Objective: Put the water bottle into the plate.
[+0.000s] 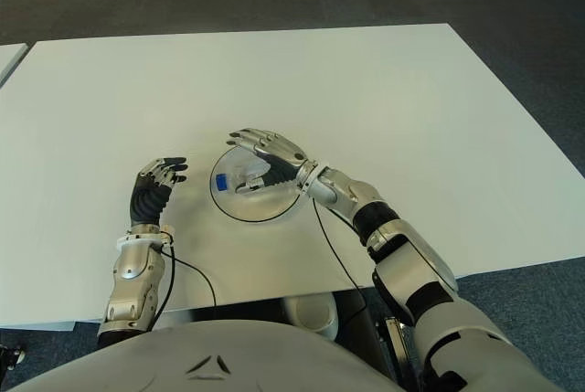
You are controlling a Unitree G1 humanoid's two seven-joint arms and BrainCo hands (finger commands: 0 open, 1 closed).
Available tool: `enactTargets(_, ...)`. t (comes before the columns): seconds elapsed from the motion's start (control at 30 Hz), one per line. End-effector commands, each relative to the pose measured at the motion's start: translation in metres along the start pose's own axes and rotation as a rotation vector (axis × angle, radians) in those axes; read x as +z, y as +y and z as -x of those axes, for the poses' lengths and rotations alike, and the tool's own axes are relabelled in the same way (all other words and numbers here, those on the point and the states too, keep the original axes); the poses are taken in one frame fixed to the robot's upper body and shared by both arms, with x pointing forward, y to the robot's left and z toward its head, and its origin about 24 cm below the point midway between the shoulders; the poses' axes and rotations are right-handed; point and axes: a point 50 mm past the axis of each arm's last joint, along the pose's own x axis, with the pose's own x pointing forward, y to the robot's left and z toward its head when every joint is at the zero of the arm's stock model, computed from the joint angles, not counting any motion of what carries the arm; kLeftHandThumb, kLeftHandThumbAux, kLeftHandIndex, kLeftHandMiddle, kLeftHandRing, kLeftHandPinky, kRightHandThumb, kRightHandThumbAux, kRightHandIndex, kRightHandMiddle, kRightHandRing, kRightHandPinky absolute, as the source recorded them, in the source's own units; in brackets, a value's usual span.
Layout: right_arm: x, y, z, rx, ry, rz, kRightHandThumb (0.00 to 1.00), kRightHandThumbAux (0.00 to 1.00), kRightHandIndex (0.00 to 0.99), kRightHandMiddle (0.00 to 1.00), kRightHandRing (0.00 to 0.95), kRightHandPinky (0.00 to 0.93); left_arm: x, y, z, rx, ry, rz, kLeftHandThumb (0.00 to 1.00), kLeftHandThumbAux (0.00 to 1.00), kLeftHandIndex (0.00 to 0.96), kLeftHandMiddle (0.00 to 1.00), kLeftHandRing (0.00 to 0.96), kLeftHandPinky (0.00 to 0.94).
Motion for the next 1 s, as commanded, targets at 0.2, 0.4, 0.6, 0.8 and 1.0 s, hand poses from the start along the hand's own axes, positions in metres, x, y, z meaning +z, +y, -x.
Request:
enactTargets(0.2, -0.002, -0.02, 0.022, -0.411, 0.091, -0.204, 0.383, 0.517, 0.0, 0.0, 0.0, 0.025, -0.003, 0.0, 0.002, -0.004, 0.023, -0.005, 0.703, 0.721, 0.412, 0.334, 0.337, 0.366)
enactTargets(0.4, -0.021, -0.017, 0.055, -0.546, 0.305, -0.337, 0.408, 0.615, 0.045, 0.034, 0.026, 0.083, -0.003, 0.0, 0.003, -0.003, 0.028, -0.002, 0.702, 0.721, 0.412, 0.335, 0.339, 0.369)
enactTargets(0.6, -0.031, -0.006, 0.074, -0.626, 0.496, -0.369, 0.366, 0.694, 0.109, 0.102, 0.095, 0.149, -0.003, 0.0, 0.003, -0.008, 0.03, 0.002, 0.702, 0.721, 0.411, 0.337, 0.337, 0.364)
enactTargets(0.8, -0.031, 0.002, 0.081, -0.656, 0.548, -0.437, 0.375, 0.826, 0.173, 0.179, 0.158, 0.198, -0.002, 0.001, 0.003, -0.012, 0.025, -0.013, 0.701, 0.721, 0.412, 0.339, 0.336, 0.355)
enactTargets(1.0, -0.033, 0.012, 0.099, -0.648, 0.598, -0.516, 0.454, 0.946, 0.237, 0.29, 0.243, 0.268, -0.002, 0.001, 0.003, -0.014, 0.023, -0.017, 0.702, 0.72, 0.412, 0.34, 0.334, 0.353)
